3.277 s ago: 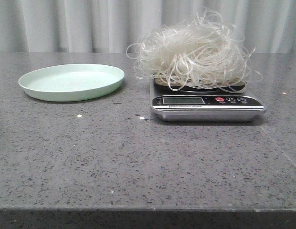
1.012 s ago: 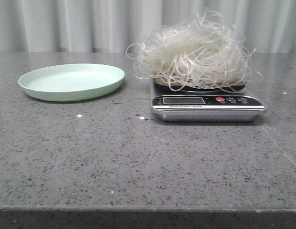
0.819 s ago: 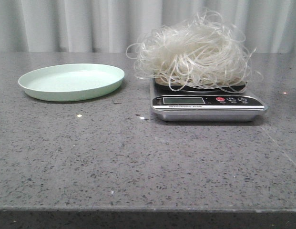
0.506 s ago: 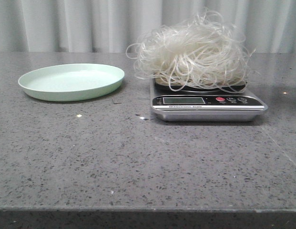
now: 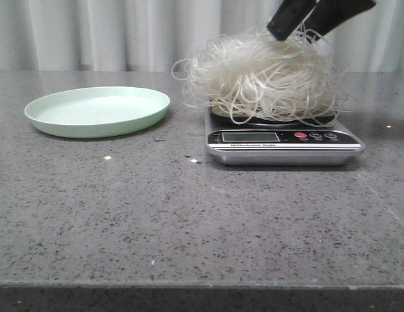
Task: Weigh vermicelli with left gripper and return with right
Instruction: 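Lower the right gripper into the vermicelli on the scale and grasp it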
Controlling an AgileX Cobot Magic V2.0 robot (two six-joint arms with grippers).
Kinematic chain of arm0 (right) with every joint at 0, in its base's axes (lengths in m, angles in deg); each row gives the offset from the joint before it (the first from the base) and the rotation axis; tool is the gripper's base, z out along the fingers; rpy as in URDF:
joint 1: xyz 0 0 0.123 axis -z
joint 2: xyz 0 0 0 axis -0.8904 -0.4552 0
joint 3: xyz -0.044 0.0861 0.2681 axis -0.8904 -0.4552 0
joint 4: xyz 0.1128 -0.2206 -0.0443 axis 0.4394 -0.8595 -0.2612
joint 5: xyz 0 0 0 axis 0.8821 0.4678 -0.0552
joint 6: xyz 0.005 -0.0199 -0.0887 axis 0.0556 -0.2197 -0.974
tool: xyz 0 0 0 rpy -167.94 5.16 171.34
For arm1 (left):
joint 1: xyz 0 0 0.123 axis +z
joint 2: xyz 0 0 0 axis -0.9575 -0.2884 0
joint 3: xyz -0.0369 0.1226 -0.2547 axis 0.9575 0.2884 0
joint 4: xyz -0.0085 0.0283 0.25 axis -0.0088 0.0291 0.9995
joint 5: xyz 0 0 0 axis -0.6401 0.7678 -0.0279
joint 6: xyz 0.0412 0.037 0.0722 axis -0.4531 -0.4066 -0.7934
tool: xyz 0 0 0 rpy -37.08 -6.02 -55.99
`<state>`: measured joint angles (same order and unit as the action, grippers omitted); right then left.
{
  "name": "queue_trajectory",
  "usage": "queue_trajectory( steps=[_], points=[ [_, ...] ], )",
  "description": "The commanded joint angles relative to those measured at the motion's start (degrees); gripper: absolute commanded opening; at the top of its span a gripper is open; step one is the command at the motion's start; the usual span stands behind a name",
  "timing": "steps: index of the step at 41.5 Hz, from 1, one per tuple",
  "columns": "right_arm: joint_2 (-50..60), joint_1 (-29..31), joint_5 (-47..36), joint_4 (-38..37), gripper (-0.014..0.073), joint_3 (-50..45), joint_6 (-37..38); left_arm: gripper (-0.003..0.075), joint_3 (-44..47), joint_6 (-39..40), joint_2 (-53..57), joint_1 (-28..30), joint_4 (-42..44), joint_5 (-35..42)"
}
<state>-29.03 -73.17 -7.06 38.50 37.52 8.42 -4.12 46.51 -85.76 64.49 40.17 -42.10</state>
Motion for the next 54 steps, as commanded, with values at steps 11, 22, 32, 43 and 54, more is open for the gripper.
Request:
queue_trajectory(
  steps=[11,22,32,43,54],
  points=[
    [-4.83,0.03,-1.21,3.24,0.0547,2.25,-0.89,0.0144,-1.52,0.11,-0.53,-0.39,-0.81,3.86],
    [-5.64,0.03,-0.80,3.29,0.0333,2.25,-0.89,0.0144,-1.52,0.11,-0.53,-0.39,-0.81,3.86],
    [-5.64,0.03,-0.61,4.19,0.0160,2.25,-0.89,0.0144,-1.52,0.11,-0.53,-0.39,-0.81,3.86],
    [-4.15,0.03,0.36,5.01,0.0158,3.16,-0.89,0.0144,-1.52,0.11,-0.53,-0.39,-0.81,3.86],
    [0.41,0.03,0.44,5.05,0.0151,7.56,-0.89,0.0144,-1.52,0.11,-0.53,-0.39,-0.81,3.86]
  ],
)
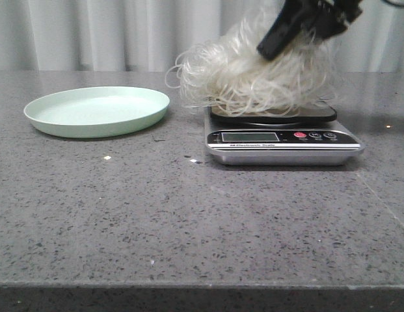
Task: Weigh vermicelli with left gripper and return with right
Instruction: 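Lift the vermicelli with the right gripper and carry it over the plate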
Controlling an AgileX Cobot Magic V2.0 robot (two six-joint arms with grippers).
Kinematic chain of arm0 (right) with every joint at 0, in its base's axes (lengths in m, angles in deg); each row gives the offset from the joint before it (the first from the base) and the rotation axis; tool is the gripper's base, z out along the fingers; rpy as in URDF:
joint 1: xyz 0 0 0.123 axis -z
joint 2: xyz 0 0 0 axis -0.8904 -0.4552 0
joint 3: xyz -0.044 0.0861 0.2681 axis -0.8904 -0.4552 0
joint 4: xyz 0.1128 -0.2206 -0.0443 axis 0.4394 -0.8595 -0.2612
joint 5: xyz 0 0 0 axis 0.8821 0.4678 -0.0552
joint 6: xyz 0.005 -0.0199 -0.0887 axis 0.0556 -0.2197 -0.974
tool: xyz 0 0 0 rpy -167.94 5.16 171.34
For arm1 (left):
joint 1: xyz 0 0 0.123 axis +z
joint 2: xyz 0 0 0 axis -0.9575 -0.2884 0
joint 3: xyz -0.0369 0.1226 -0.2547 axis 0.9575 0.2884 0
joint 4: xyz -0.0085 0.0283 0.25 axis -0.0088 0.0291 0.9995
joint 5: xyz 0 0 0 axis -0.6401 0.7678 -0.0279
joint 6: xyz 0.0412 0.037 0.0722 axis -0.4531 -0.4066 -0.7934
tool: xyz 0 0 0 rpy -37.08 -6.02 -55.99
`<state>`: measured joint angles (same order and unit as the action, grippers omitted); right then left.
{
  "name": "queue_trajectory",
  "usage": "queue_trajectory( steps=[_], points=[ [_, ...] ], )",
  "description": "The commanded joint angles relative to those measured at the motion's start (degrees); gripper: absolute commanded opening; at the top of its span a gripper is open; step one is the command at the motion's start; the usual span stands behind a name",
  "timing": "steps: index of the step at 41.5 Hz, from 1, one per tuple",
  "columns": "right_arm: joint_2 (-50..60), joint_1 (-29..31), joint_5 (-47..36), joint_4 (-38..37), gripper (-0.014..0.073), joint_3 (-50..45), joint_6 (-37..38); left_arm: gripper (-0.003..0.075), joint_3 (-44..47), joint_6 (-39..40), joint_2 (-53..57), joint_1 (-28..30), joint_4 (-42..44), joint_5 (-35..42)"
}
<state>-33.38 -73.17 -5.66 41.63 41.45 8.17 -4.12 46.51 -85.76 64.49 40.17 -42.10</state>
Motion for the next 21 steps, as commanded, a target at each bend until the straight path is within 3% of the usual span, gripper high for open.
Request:
queue_trajectory(
  steps=[1,11,21],
  points=[
    [5.19,0.03,-0.96,1.92,0.0151,4.11,-0.64,0.0144,-1.52,0.11,-0.53,-0.39,-0.81,3.86],
    [8.29,0.03,-0.91,3.70,0.0151,9.77,-0.64,0.0144,-1.52,0.11,-0.53,-0.39,-0.81,3.86],
    [8.22,0.03,-1.18,13.36,0.0151,17.38,-0.64,0.0144,-1.52,0.11,-0.53,-0.39,-0.81,3.86]
  ],
)
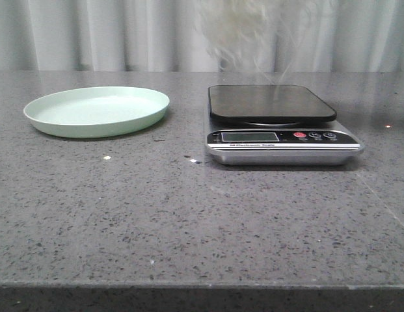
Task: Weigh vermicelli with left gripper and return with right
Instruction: 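Lift the vermicelli with the right gripper and carry it over the plate, then lower the vermicelli onto the green plate and open the right gripper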
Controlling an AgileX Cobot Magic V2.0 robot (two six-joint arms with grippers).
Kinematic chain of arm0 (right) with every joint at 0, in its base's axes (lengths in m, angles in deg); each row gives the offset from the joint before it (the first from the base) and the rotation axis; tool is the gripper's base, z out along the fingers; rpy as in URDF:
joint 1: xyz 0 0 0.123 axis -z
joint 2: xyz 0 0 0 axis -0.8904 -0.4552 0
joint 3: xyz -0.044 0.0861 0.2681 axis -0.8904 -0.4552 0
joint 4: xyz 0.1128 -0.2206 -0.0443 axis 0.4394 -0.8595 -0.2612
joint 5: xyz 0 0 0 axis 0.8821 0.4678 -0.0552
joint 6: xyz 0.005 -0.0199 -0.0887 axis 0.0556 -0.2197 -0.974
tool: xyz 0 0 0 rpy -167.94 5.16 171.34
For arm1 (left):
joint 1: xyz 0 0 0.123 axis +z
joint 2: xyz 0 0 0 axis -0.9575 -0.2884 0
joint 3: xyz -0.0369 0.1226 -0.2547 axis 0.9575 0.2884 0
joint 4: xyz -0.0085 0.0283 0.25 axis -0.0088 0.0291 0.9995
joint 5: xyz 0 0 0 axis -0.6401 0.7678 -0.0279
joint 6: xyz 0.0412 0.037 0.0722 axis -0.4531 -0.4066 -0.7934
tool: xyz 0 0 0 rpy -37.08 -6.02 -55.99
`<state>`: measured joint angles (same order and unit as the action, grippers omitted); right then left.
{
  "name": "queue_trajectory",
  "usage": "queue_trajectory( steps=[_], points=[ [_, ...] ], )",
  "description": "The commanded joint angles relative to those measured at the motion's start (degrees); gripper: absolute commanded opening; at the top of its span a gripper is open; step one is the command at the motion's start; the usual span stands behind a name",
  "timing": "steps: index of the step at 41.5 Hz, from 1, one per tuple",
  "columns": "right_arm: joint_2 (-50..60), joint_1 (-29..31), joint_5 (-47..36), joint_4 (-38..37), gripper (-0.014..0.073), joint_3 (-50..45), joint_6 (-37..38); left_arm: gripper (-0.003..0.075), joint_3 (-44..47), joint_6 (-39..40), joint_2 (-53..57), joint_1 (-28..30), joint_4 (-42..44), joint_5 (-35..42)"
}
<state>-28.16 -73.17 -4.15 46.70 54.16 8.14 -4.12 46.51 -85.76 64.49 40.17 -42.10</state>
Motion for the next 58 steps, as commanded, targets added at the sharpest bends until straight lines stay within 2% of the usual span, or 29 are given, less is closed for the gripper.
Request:
queue_trajectory(
  steps=[1,8,20,28,38,54,58],
  points=[
    [2.85,0.03,-2.69,9.44,0.0151,5.35,-0.62,0.0144,-1.52,0.11,-0.53,-0.39,-0.81,3.86],
    [0.95,-3.26,-5.39,14.59,0.0151,9.87,-0.62,0.0144,-1.52,0.11,-0.53,-0.39,-0.81,3.86],
    [-5.61,-14.44,-16.49,14.52,0.0151,12.12,-0.62,0.0144,-1.52,0.11,-0.53,-0.39,-0.81,3.86],
    [-12.51,-18.54,-20.37,14.33,0.0151,12.12,-0.62,0.0144,-1.52,0.11,-0.53,-0.39,-0.81,3.86],
    [-19.21,-19.56,-20.01,14.26,0.0151,12.12,-0.62,0.0144,-1.52,0.11,-0.53,-0.39,-0.81,3.86],
    [-21.59,-19.56,-19.94,13.95,0.0152,12.12,-0.62,0.0144,-1.52,0.11,-0.53,-0.39,-0.81,3.86],
    [-21.59,-19.56,-19.80,13.95,0.0195,12.12,-0.62,0.0144,-1.52,0.11,-0.53,-0.39,-0.81,3.86]
  ],
)
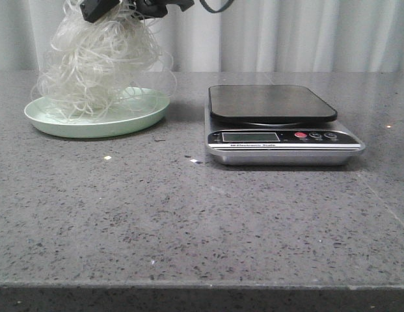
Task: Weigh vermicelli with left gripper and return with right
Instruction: 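Lower the vermicelli onto the green plate and open the right gripper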
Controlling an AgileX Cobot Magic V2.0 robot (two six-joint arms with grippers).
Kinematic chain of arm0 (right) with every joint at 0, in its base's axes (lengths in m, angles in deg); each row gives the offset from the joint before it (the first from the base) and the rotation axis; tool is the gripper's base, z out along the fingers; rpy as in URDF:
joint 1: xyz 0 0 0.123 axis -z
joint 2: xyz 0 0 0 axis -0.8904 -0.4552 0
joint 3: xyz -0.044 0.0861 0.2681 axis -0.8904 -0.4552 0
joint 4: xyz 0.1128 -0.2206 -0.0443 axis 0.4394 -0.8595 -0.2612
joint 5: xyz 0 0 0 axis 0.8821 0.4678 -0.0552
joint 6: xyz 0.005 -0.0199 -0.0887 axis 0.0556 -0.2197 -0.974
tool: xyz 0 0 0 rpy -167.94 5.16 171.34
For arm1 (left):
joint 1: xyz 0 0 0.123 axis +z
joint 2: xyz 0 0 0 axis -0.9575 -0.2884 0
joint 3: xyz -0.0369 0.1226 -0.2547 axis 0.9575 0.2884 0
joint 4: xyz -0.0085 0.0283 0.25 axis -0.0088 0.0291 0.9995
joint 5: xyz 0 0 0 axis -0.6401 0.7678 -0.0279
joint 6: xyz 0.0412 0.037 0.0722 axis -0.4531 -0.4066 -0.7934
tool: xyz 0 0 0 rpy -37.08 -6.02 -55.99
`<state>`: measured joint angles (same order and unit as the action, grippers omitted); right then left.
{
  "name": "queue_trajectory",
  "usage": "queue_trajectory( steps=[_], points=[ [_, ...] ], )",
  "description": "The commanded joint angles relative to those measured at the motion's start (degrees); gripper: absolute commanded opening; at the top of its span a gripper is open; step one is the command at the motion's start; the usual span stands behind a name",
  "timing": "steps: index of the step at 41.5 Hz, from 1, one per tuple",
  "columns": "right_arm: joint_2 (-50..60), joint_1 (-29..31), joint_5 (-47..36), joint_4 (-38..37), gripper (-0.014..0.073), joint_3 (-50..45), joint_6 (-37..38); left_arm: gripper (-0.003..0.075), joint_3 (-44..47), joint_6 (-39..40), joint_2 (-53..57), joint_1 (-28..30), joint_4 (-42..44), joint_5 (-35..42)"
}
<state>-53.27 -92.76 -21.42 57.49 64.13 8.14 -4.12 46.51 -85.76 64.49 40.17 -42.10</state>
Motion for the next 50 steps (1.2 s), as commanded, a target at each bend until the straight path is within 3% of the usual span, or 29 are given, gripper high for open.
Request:
queue_trajectory(
  steps=[1,7,13,35,39,42,50],
  points=[
    [3.51,0.03,-2.54,3.16,0.0216,2.15,-0.62,0.0144,-1.52,0.11,-0.53,-0.39,-0.81,3.86],
    [3.51,0.03,-2.59,3.16,0.0420,2.15,-0.62,0.0144,-1.52,0.11,-0.53,-0.39,-0.81,3.86],
    [3.51,0.03,-2.79,3.16,0.0524,2.15,-0.62,0.0144,-1.52,0.11,-0.53,-0.39,-0.81,3.86],
    [7.51,1.82,-3.67,2.88,0.0528,2.15,-0.62,0.0144,-1.52,0.11,-0.53,-0.39,-0.81,3.86],
    [9.62,3.20,-3.66,2.88,0.0501,2.15,-0.62,0.0144,-1.52,0.11,-0.53,-0.39,-0.81,3.86],
    [11.56,4.50,-3.60,2.75,0.0435,2.15,-0.62,0.0144,-1.52,0.11,-0.53,-0.39,-0.81,3.86],
    [16.51,9.16,-2.05,2.57,0.0149,2.15,-0.62,0.0144,-1.52,0.11,-0.53,-0.39,-0.81,3.86]
  ],
)
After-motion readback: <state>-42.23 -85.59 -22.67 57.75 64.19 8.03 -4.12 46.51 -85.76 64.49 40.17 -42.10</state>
